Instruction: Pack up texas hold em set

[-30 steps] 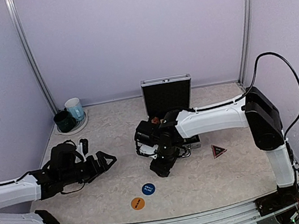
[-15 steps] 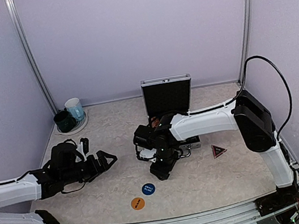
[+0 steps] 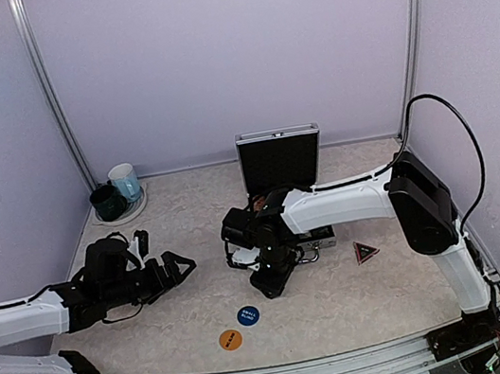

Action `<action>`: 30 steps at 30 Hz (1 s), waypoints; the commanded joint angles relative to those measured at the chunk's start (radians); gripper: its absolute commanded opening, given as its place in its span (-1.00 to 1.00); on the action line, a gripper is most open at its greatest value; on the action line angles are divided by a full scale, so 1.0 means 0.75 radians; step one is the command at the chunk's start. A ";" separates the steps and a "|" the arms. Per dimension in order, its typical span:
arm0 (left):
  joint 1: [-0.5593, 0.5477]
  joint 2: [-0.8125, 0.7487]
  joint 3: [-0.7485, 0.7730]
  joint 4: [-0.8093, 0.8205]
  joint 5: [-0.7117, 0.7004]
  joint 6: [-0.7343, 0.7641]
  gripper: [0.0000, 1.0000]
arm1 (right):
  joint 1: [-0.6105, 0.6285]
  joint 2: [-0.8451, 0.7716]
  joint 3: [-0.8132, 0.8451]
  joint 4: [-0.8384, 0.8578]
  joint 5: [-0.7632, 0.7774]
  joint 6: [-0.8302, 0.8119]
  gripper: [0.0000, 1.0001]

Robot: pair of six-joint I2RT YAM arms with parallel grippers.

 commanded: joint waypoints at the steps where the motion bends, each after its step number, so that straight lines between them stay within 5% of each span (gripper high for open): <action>1: -0.007 0.002 0.031 0.015 -0.009 0.019 0.98 | -0.007 0.056 0.017 -0.028 -0.013 -0.007 -0.20; 19: -0.045 0.187 0.060 0.135 0.092 0.007 0.98 | -0.003 -0.137 0.069 -0.010 0.068 -0.005 -0.19; 30: -0.054 0.213 0.072 0.120 0.075 0.010 0.98 | 0.002 -0.013 0.101 -0.084 0.043 -0.020 0.25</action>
